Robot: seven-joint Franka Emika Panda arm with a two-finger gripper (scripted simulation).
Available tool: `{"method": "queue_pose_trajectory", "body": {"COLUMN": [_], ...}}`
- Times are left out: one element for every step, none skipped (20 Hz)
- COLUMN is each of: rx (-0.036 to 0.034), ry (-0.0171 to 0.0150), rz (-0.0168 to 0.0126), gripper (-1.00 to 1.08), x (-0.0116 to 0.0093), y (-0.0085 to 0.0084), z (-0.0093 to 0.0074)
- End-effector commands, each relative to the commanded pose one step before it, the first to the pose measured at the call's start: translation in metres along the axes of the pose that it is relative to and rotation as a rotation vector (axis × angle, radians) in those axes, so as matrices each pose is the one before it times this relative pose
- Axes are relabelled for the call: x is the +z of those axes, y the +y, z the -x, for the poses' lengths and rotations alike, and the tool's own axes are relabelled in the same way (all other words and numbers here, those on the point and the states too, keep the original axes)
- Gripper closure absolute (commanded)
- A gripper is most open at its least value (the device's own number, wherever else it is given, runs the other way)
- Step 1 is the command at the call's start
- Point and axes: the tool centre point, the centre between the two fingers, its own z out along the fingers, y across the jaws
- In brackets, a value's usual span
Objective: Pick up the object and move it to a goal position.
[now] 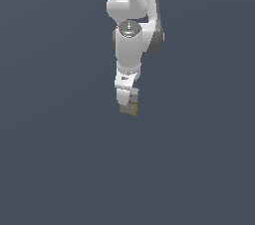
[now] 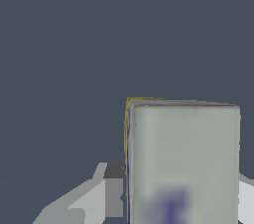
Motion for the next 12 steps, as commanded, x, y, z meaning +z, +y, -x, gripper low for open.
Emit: {"method": "queue_pose_trajectory", "body": {"rx": [-0.00028, 0.00000, 0.00000, 0.00000, 0.00000, 0.00000, 0.00000, 0.00000, 0.00041, 0.00000, 0.00000, 0.00000], "ry": [0.00016, 0.00000, 0.00000, 0.00000, 0.00000, 0.00000, 0.00000, 0.00000, 0.00013, 0.00000, 0.00000, 0.00000], "rz": [0.00062, 0.00000, 0.00000, 0.00000, 0.00000, 0.00000, 0.00000, 0.00000, -0.00023, 0.00000, 0.00000, 0.00000], "gripper": [1.08, 1.08, 1.08, 1.08, 1.08, 1.08, 1.08, 1.08, 1.08, 1.08, 1.08, 1.08], "x": [-0.00461, -0.00216, -0.00234, -0.00252, -0.00268, -0.00284, -0.00300, -0.00314, -0.00317, -0.00341, -0.00351, -0.00348], "y": [0.00605, 0.00298, 0.00324, 0.00348, 0.00372, 0.00395, 0.00418, 0.00439, 0.00470, 0.00479, 0.00495, 0.00492], "z": [-0.00555, -0.00268, -0.00291, -0.00313, -0.00334, -0.00354, -0.00373, -0.00391, -0.00383, -0.00424, -0.00437, -0.00434]}}
